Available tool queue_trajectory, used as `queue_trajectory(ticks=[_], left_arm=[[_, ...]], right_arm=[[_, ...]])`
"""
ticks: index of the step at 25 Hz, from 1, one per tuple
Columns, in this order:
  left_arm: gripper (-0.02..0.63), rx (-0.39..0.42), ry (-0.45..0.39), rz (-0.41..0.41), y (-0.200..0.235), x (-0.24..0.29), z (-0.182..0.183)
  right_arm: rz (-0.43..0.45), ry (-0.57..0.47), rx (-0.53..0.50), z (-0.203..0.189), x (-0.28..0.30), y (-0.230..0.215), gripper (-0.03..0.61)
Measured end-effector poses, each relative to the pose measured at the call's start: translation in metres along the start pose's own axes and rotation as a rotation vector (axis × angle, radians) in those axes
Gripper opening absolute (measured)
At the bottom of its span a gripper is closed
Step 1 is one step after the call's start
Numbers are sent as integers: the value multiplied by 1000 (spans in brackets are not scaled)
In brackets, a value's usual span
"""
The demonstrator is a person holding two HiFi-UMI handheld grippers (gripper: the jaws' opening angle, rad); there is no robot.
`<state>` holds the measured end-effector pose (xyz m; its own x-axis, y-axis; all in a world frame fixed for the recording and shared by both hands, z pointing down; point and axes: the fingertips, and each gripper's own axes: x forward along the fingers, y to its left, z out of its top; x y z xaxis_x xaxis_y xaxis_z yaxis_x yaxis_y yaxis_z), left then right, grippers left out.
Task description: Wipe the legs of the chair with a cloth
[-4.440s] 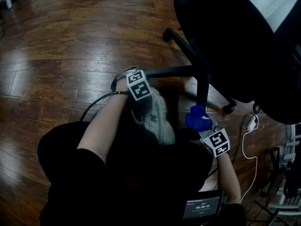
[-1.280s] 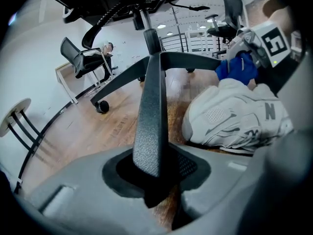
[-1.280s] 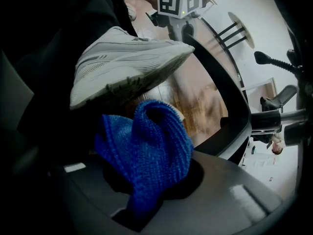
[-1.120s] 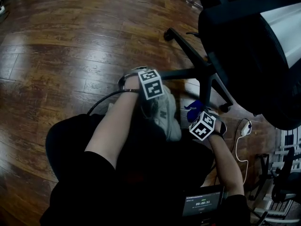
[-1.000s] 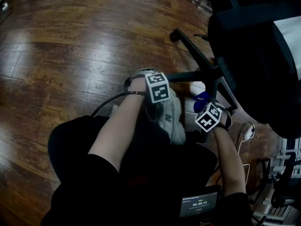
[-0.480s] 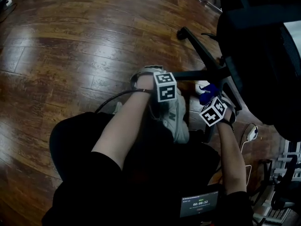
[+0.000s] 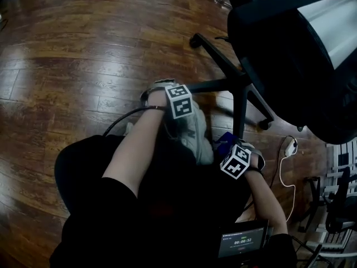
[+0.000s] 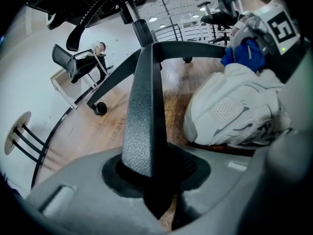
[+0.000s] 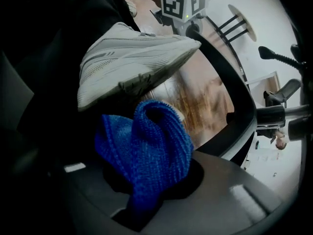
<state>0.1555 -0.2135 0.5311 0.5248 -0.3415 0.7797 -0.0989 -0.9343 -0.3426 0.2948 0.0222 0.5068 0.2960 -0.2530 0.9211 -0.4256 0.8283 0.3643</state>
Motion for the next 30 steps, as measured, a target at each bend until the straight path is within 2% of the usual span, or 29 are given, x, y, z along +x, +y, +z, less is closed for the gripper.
queue_trajectory(ticks=[2, 5, 11, 14, 17, 19, 21, 23, 25, 27, 30], left_arm=[[126, -4, 1, -2, -1, 0, 0], [126, -1, 9, 1, 0, -1, 0], [124, 2, 13, 10, 0, -2, 0], [124, 6, 14, 10, -1, -2, 1], [124, 14, 10, 12, 1, -2, 2], [124, 22, 6, 12, 1, -2, 2], [124, 25, 4, 12, 0, -2, 1], [124, 21, 5, 11, 0, -2, -1], [124, 19, 6, 6, -1, -2, -2], [124, 18, 7, 4, -1, -1, -2], [124, 5, 14, 2, -1, -1, -3]], right_arm=[[-9, -34, 41, 0, 1, -3, 74], [-54, -31, 64, 5, 4, -24, 74], [-233, -22, 79, 35, 15, -133, 74], [-291, -47, 135, 52, 15, -190, 74], [-341, -65, 164, 61, 14, -216, 74], [-356, -67, 146, 60, 12, -211, 74], [-335, -91, 166, 56, 9, -195, 74], [-296, -110, 176, 50, 6, -170, 74], [-258, -90, 122, 39, 6, -131, 74], [-203, -65, 61, 27, 5, -88, 74], [-78, -40, 22, 10, 2, -30, 74]])
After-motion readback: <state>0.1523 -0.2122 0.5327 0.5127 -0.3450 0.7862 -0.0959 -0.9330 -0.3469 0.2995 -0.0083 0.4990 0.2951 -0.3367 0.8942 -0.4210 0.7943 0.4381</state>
